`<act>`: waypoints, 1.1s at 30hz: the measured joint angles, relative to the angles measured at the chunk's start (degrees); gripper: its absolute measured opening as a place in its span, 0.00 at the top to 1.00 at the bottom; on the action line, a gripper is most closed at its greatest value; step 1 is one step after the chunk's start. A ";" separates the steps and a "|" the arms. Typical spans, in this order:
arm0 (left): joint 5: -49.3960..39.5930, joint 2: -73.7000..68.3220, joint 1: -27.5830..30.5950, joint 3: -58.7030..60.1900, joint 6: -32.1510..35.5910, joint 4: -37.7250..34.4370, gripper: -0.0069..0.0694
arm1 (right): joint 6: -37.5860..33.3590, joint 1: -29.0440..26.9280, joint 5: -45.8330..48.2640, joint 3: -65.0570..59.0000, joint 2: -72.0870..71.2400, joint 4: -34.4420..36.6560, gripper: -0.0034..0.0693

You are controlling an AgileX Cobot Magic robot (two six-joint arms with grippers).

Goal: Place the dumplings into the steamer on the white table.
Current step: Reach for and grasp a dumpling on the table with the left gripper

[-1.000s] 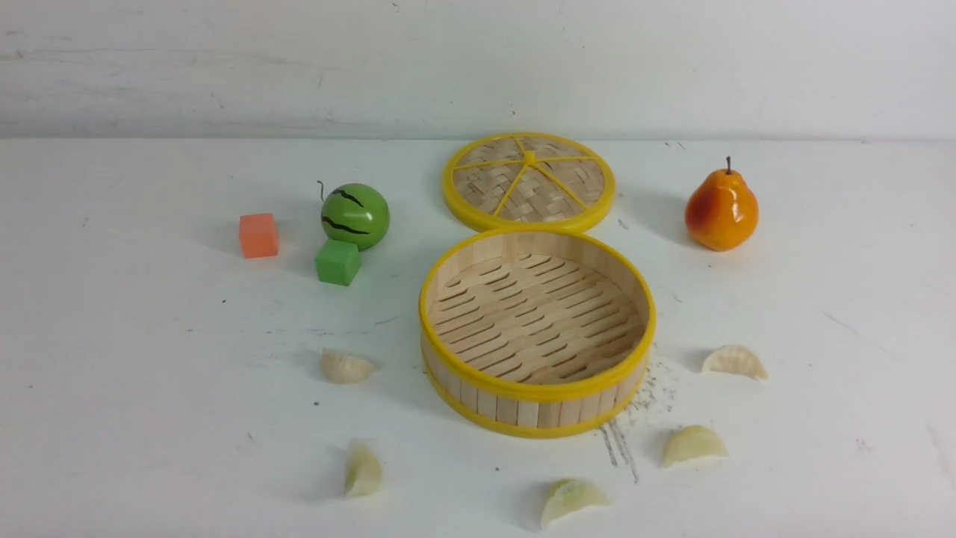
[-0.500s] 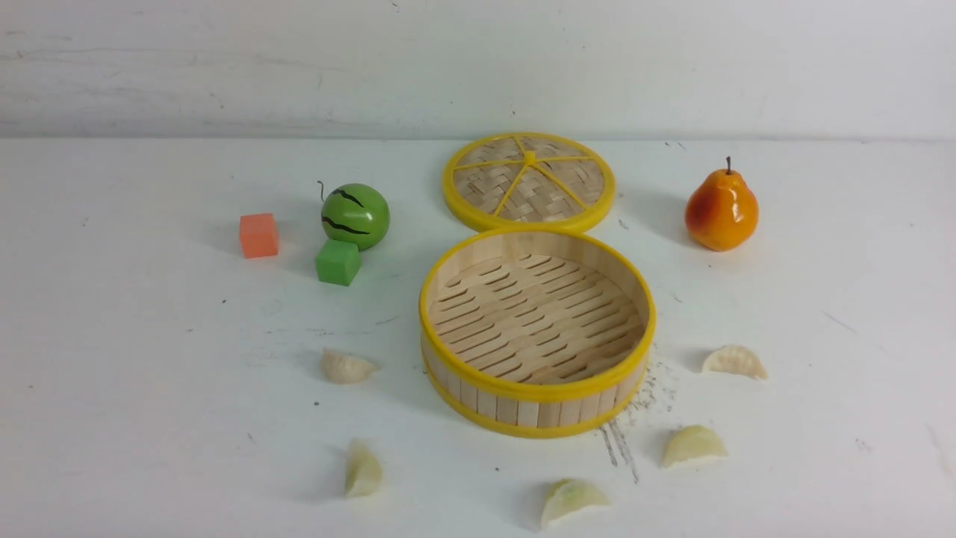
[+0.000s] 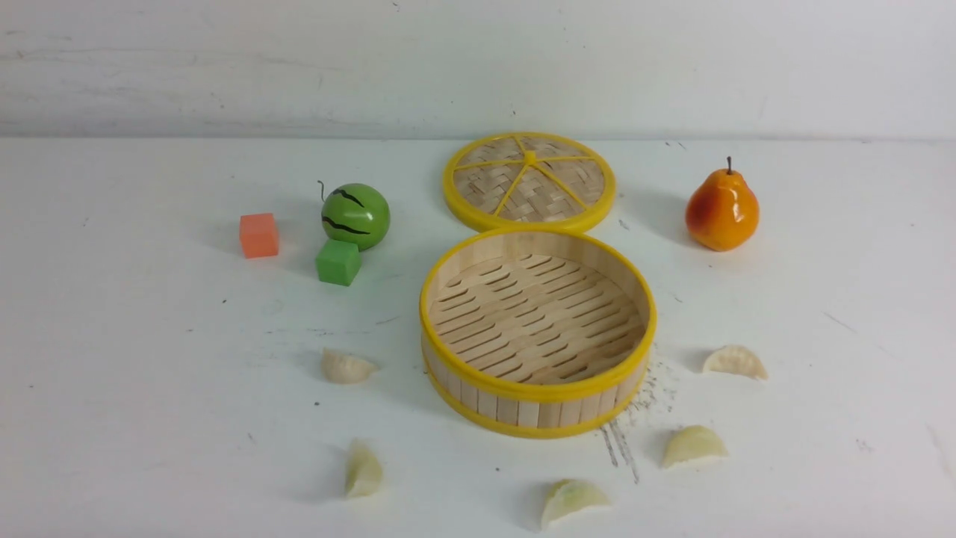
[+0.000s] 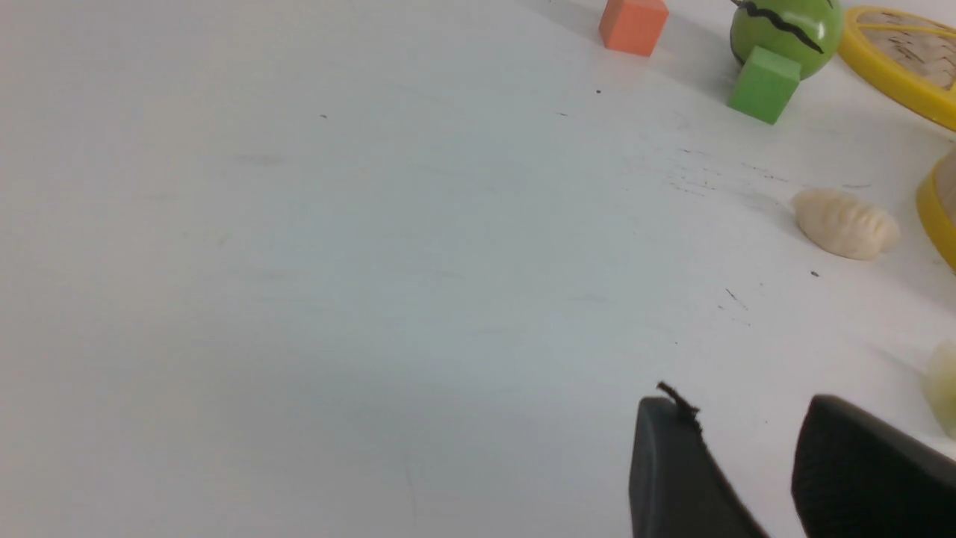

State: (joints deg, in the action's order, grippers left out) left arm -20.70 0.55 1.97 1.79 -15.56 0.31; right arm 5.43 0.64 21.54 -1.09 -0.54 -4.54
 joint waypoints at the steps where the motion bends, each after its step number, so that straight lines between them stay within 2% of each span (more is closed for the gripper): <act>1: 0.00 0.00 0.00 0.00 0.00 0.12 0.60 | 0.00 0.00 0.00 0.00 0.00 0.00 0.62; 10: 0.29 0.00 0.00 0.00 -1.39 -1.08 0.60 | 0.00 0.00 0.00 0.00 0.00 0.57 0.62; 12: 0.89 0.00 0.00 0.00 -7.46 -9.95 0.60 | 2.65 0.00 -0.09 0.00 0.00 4.99 0.62; 14: 1.20 0.00 0.00 0.00 -15.99 -20.55 0.60 | 8.26 0.00 -0.34 0.00 0.00 13.11 0.62; 15: 1.23 0.00 0.00 0.00 -21.87 -28.96 0.60 | 13.76 0.00 -0.64 -0.12 0.00 20.92 0.62; 17: 1.23 0.00 0.00 0.00 -24.78 -33.23 0.60 | 17.75 0.00 -0.90 -0.28 0.00 26.50 0.62; 18: 1.23 0.00 0.00 0.00 -29.41 -41.45 0.60 | 23.97 0.00 -1.33 -0.41 0.00 35.35 0.62; 21: 1.23 0.00 0.00 0.00 -31.57 -45.91 0.60 | 28.33 0.00 -1.97 -0.41 0.00 42.68 0.62; 27: 0.60 0.00 0.00 -0.09 -31.11 -48.69 0.60 | 27.19 0.00 -3.49 -0.41 0.00 44.21 0.62; 30: -1.16 0.00 0.00 -3.05 -24.16 -48.69 0.60 | 23.44 0.00 -4.47 -0.41 0.00 44.35 0.62; 33: -2.95 0.00 0.00 -10.52 -10.68 -48.40 0.60 | 15.87 0.00 -4.21 1.34 0.00 44.40 0.62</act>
State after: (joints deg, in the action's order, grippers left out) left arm -23.65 0.55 1.97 -8.73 -26.25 -48.08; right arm 21.30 0.64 17.33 0.25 -0.54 39.86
